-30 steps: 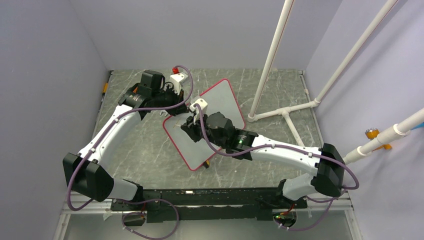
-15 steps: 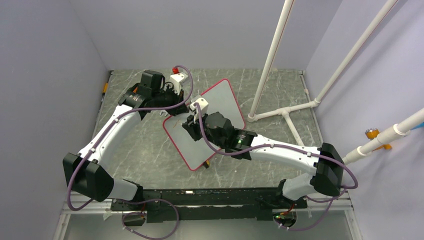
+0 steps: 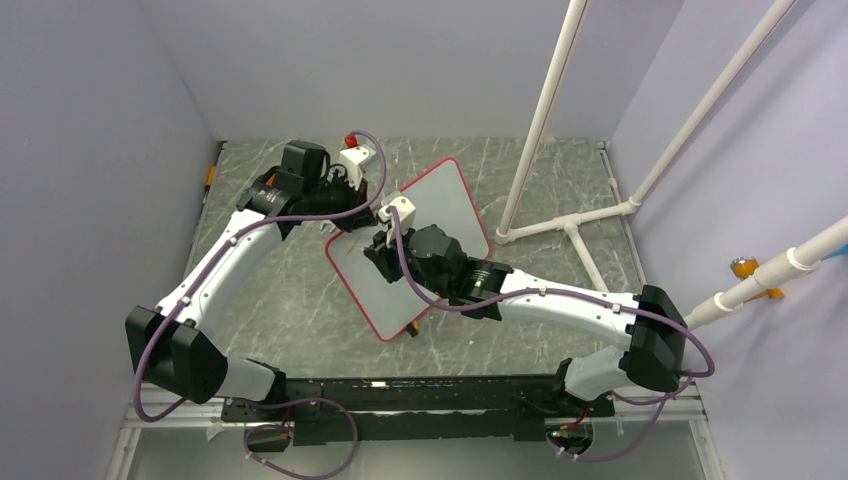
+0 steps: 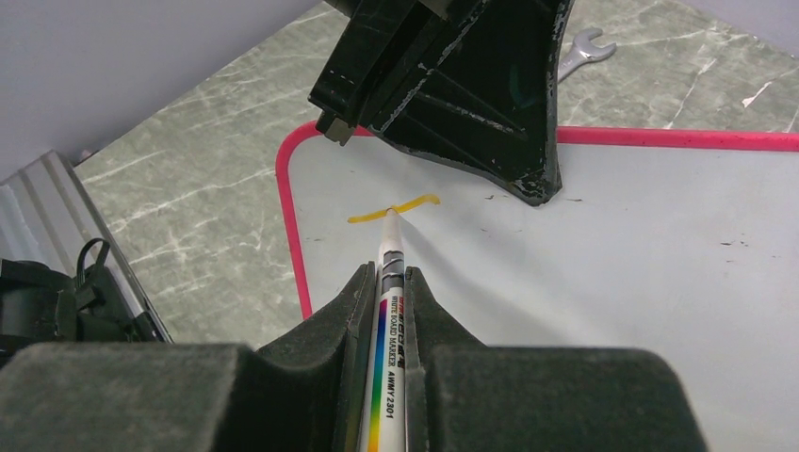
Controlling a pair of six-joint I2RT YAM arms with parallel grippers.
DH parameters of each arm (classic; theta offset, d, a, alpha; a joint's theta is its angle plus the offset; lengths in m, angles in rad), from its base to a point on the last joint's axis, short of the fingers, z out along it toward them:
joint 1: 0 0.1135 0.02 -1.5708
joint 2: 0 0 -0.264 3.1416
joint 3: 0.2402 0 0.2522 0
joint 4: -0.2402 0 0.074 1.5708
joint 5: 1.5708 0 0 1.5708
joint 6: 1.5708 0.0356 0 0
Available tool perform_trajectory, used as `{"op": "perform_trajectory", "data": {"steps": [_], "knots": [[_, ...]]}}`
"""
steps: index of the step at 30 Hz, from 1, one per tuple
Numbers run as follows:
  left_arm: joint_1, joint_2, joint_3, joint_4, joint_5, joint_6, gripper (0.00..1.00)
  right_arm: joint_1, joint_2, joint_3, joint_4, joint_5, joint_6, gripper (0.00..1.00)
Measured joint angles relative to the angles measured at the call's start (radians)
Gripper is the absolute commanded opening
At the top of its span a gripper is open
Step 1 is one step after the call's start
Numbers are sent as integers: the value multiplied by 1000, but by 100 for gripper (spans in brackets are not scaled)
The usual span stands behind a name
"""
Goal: Write a sentence on the whiteboard
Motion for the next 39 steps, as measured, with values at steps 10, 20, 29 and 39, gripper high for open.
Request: {"op": "perform_trajectory", "data": {"steps": [10,20,29,39], "knots": [[0,0,0,-1,-3,0,0,3,-5,-19,-11,0,13,0],[0,0,0,-6,-4,0,0,10,-32,-71,-48,-2,30,0],[-2,-3,0,-5,-4,0,0,14,-57,-71,-161,-26,29,0],[-28,-3,24,-29,-18,-3,0,14,-219,-54,-190,-89,29,0]]}}
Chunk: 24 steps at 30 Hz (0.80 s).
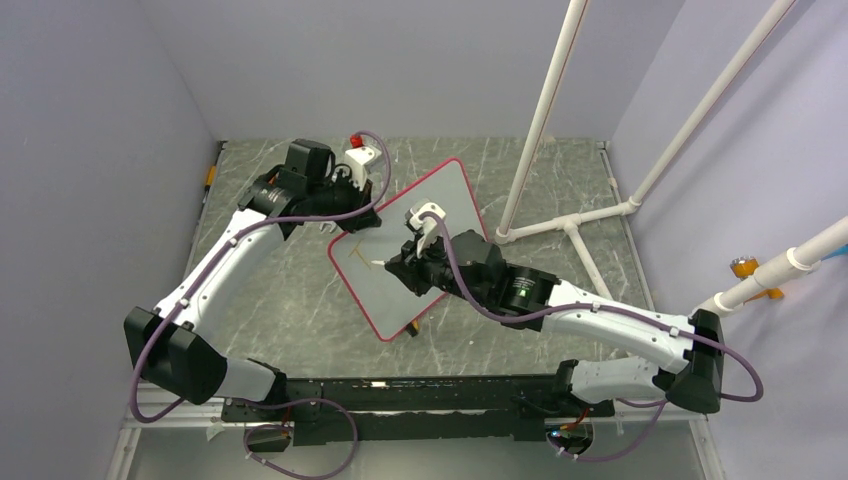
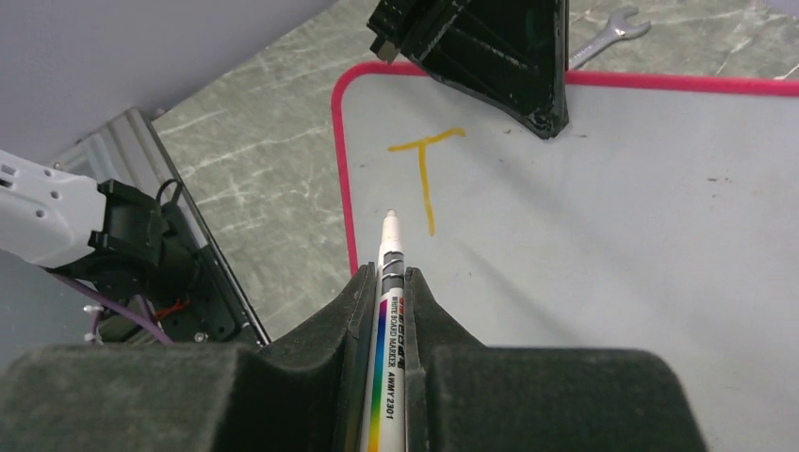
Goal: Write a sentence on the whiteboard
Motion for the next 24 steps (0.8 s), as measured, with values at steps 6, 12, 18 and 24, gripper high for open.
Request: {"op": "perform_trajectory", "data": {"steps": [6,12,18,24], "knots": [[-18,17,35,-34,-13,-2,0,0,-20,-2,15,10,-11,0],[-21,16,33,-29,-18,-1,0,-3,-21,-26,33,57,-45,0],[-22,0,14,-11,-20,-2,0,-15,-13,-50,65,94,-79,0],[-22,-39,-27,18,-35,-8,0,-22,37,-55,106,118,-105,0]]}}
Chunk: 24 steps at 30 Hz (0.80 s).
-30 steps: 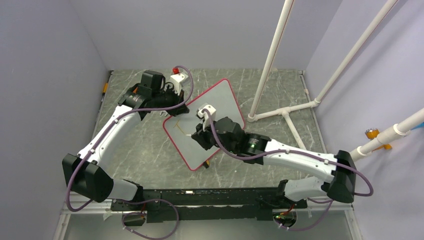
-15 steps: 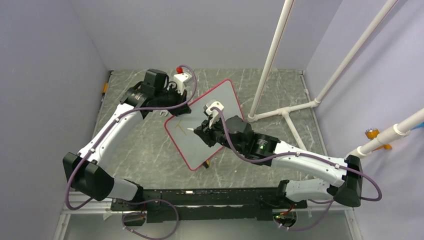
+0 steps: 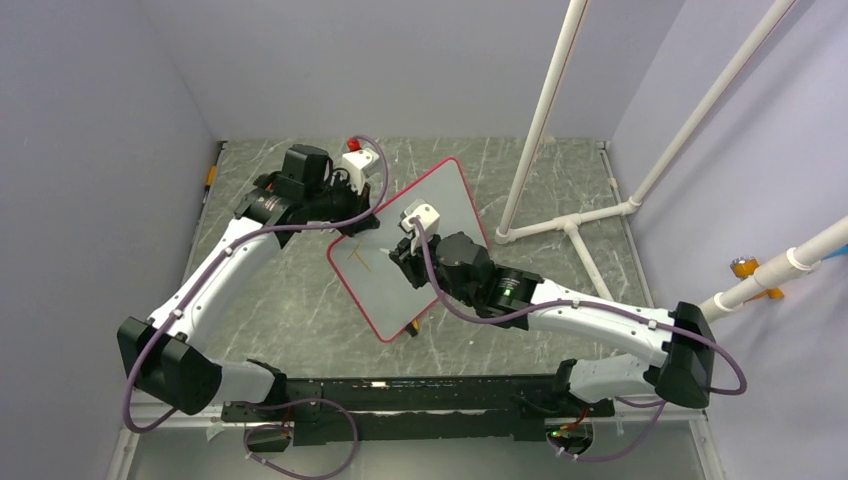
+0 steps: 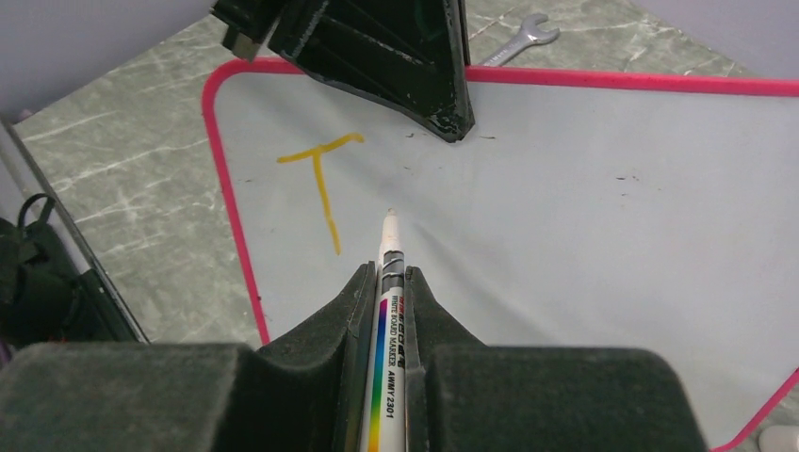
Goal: Write a sentence on the whiteboard
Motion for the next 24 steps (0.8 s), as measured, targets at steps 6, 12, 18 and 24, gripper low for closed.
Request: {"op": "perform_trajectory", "data": {"steps": [6,12,18,24], "knots": [[0,-15,-14,8,-15,-16,0,-3,64,2,21,15,-16,0],[2,-16,-21,16,-15,-17,0,-4,93,25,29,16,-25,0],[2,-24,-25,17,-19,-20,0,-4,97,40,37,15,-26,0],[5,-24,-27,16,-21,-23,0,-4,111,54,43,5,-26,0]]}}
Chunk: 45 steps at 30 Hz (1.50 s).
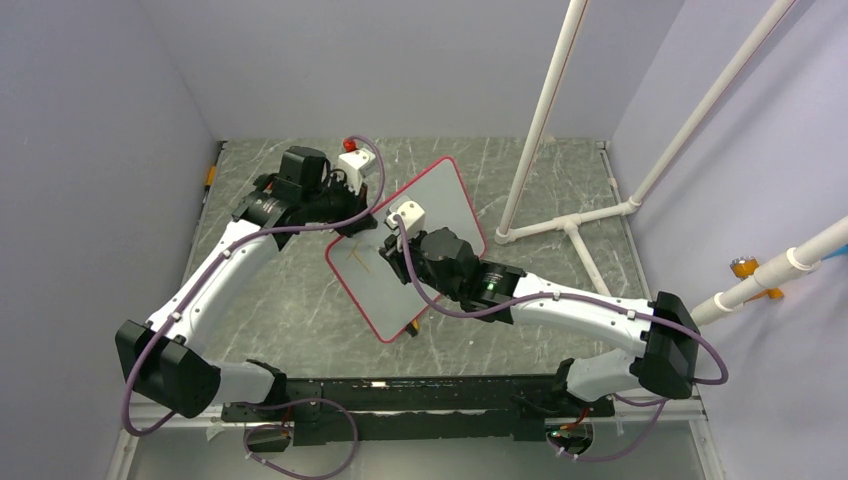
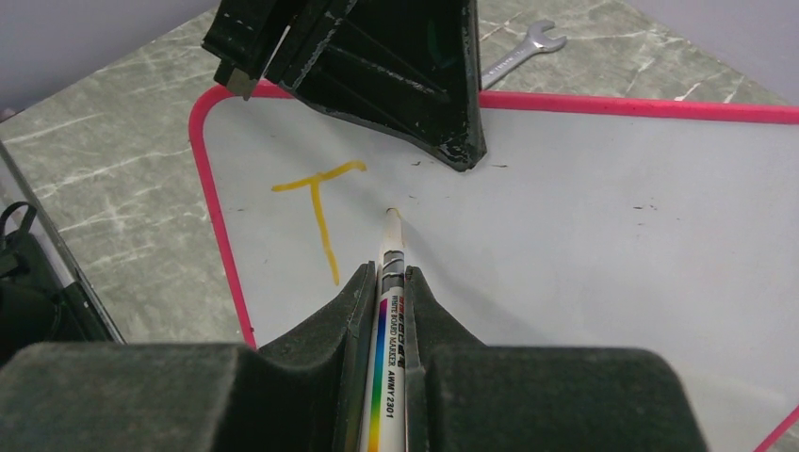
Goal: Write a sentence on the whiteboard
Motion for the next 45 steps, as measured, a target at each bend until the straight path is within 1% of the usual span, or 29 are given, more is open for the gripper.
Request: {"op": "perform_trajectory", "data": {"steps": [10,19,32,45], "knots": [[7,0,-2,0,2,-10,0,-1,2,-3,1,-62,9,0],[14,0,-5,-2,4,-11,0,0,-8,-58,6,-77,34,0],[15,0,-6,-1,8,-11,0,0,-14,-63,-8,-9,45,0],[19,0,-6,-3,10,-10,0,0,21,20,-54,21,34,0]]}}
